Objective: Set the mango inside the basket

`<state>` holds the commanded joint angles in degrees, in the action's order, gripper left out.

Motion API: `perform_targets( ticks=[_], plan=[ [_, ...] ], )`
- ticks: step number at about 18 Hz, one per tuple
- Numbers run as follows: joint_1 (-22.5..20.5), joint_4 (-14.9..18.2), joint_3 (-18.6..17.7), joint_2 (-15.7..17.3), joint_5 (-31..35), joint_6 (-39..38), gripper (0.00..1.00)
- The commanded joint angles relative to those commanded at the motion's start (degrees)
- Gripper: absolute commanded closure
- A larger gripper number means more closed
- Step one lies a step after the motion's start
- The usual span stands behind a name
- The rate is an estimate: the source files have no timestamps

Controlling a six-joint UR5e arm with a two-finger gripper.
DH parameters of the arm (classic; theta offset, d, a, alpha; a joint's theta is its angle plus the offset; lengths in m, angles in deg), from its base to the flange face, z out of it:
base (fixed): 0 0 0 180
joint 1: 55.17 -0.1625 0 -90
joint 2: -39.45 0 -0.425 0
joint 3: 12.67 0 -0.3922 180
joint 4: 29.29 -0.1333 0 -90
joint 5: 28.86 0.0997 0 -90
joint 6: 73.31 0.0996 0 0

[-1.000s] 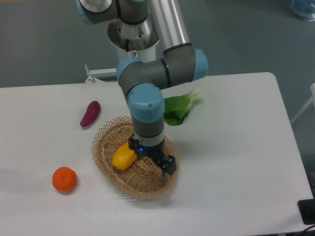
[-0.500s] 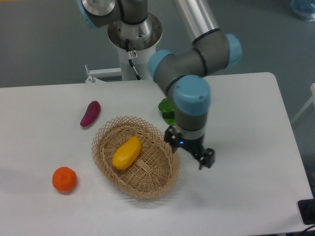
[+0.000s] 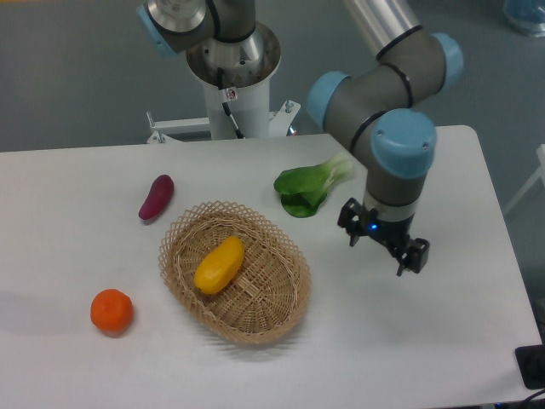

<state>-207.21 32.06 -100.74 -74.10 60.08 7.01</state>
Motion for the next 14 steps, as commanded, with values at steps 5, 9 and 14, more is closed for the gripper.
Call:
perform_targets(
  ticks=[5,9,14],
  plan=[
    [-2.03,-0.18,-0.09,-0.61,0.0,2.29,0.0],
    [-2.38,-0.62,-0.62,-1.05,0.0,4.05,0.0],
    [-3.0,-0.44,-0.88,-1.14,0.0,5.02,0.0]
  ],
)
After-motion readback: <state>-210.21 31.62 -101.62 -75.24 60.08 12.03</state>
